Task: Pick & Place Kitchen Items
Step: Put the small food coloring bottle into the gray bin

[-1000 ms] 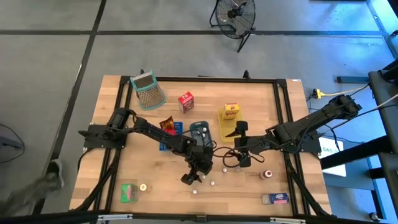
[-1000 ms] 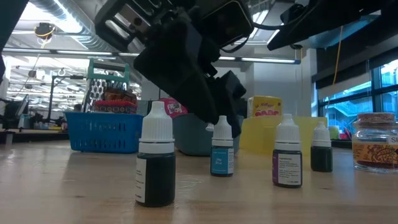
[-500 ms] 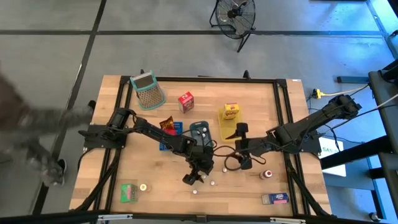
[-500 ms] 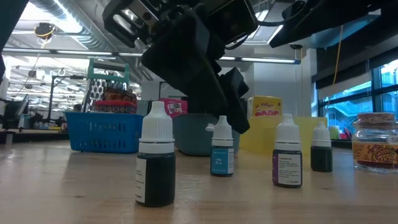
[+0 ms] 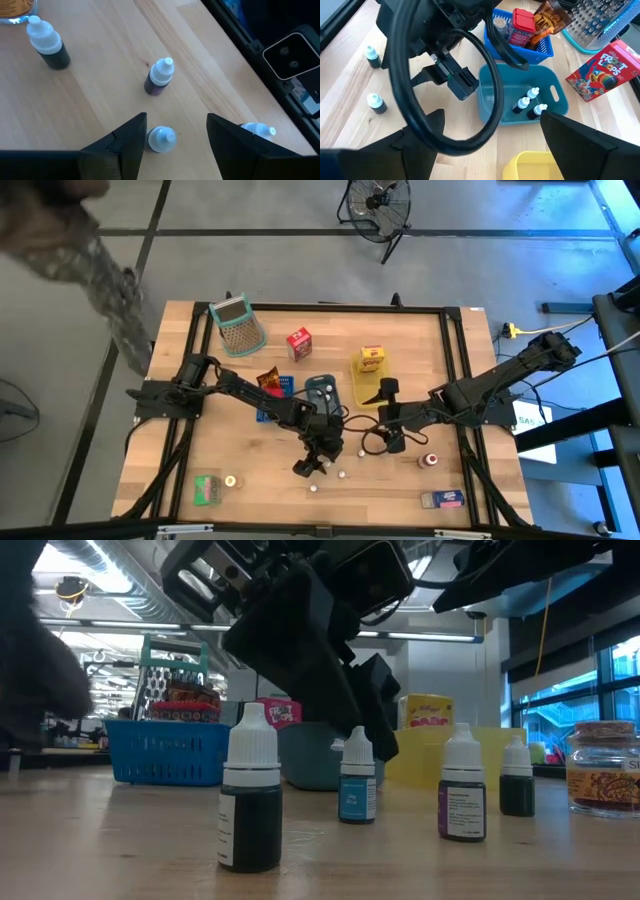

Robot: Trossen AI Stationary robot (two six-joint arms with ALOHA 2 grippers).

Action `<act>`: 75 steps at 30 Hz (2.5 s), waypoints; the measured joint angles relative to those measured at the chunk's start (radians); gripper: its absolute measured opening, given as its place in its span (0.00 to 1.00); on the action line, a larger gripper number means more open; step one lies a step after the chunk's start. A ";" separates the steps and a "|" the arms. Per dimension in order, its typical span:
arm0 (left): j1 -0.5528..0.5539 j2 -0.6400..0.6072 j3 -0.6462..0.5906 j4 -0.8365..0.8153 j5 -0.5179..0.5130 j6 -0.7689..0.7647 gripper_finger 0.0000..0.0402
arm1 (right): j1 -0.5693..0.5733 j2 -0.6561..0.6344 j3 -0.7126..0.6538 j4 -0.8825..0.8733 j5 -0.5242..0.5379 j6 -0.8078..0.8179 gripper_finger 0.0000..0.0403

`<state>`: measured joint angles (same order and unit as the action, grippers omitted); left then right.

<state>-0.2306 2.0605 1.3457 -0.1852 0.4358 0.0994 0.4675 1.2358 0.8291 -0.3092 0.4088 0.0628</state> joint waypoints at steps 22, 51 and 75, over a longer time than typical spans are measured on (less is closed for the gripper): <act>0.004 0.000 0.001 -0.001 0.004 0.000 0.35 | 0.000 0.000 0.000 0.000 0.002 0.000 0.82; 0.017 0.000 0.002 0.003 0.028 0.019 0.34 | 0.000 0.000 0.000 0.000 -0.021 0.000 0.82; 0.016 0.002 -0.058 0.106 0.004 0.035 0.34 | 0.000 0.000 0.000 0.003 -0.027 0.000 0.83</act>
<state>-0.2150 2.0624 1.2880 -0.0793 0.4395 0.1345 0.4675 1.2358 0.8291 -0.3057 0.3813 0.0628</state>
